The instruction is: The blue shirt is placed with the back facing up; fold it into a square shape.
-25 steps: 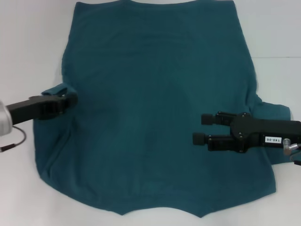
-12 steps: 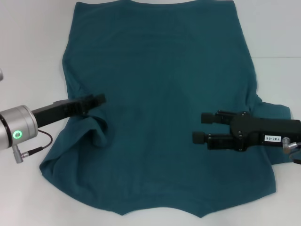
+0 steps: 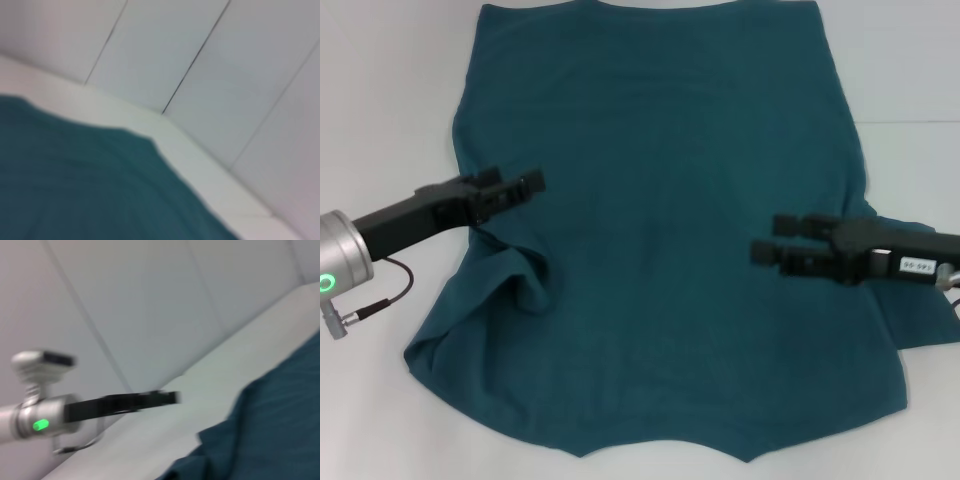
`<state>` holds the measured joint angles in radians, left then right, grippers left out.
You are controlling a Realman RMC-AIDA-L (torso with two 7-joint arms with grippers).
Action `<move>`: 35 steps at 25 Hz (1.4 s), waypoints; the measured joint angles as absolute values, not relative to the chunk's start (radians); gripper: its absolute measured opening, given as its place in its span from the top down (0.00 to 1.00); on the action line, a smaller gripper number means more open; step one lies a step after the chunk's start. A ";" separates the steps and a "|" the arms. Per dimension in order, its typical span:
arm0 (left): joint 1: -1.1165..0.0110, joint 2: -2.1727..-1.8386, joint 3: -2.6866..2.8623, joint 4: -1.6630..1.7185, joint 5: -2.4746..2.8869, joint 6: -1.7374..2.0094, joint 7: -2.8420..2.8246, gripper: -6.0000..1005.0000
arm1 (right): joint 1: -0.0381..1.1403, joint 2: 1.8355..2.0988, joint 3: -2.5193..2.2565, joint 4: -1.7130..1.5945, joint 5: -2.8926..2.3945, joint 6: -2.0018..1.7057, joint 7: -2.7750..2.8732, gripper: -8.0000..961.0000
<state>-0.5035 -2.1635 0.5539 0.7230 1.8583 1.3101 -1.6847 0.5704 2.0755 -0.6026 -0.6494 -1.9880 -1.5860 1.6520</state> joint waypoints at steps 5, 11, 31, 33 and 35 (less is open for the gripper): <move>-0.478 -2.166 0.554 0.713 1.776 1.411 -1.567 0.18 | 0.554 2.056 -0.554 -0.657 -1.988 -1.531 1.753 0.06; -0.484 -2.166 0.576 0.685 1.781 1.522 -1.455 0.07 | 0.536 2.020 -0.498 -0.660 -1.991 -1.498 1.908 0.06; -0.500 -2.164 0.761 0.710 1.972 1.588 -1.322 0.07 | 0.475 1.930 -0.504 -0.657 -2.170 -1.332 2.280 0.06; -0.501 -2.164 0.761 0.710 1.975 1.584 -1.316 0.07 | 0.480 1.935 -0.505 -0.654 -2.178 -1.309 2.277 0.06; -0.501 -2.165 0.761 0.709 1.975 1.582 -1.303 0.07 | 0.483 1.943 -0.505 -0.654 -2.180 -1.280 2.271 0.06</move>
<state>-0.5008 -2.1647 0.7611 0.7089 1.9749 1.5825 -1.3030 0.4830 1.9429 -0.5047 -0.6537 -2.1798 -1.2802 2.2714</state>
